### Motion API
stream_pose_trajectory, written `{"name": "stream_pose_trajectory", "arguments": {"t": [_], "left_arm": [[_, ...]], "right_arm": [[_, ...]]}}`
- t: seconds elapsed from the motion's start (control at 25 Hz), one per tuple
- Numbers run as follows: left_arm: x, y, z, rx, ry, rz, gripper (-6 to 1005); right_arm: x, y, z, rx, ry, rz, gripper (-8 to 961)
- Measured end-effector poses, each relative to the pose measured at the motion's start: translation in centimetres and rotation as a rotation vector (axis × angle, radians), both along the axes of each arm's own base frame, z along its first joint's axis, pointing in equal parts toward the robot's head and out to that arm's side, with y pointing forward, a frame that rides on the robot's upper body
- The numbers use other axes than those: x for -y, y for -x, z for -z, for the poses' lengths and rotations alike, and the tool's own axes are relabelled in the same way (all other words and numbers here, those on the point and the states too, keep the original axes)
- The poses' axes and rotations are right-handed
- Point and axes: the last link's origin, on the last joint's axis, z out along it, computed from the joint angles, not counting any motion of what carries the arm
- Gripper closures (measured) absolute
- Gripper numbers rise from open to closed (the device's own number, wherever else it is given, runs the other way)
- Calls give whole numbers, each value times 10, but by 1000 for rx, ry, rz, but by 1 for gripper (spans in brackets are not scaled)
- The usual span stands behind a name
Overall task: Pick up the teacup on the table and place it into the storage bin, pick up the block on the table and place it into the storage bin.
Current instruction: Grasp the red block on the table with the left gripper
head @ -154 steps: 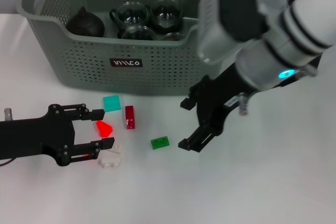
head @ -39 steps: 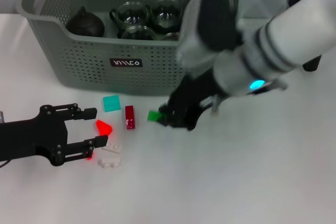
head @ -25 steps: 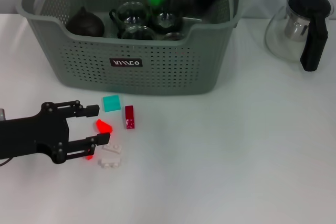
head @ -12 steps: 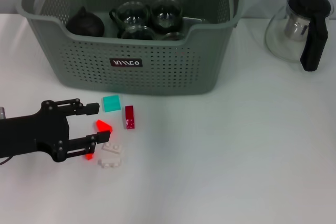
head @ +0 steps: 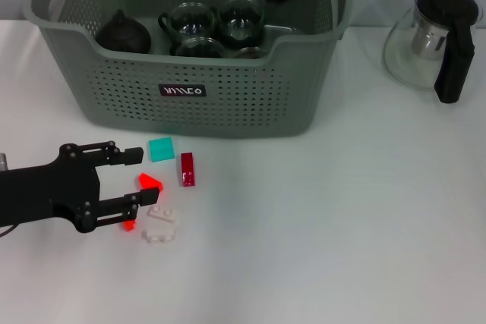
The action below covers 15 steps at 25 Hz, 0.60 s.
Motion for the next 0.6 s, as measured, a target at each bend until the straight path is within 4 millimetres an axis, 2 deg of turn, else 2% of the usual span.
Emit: {"name": "stream_pose_trajectory", "arguments": {"t": [0.4,0.56,0.6], "left_arm": [[-1,0,0,-2,-2,1,349],[1,1,0,-3,-3,-2,349],[1,2,-1,-4,-3,-1,349]], "right_arm": [[10,7,-6,-48,-26,-40,151],[24,12,-14,-148,4,-60,8],[30,13,-19,-182,11,-71,8]]}}
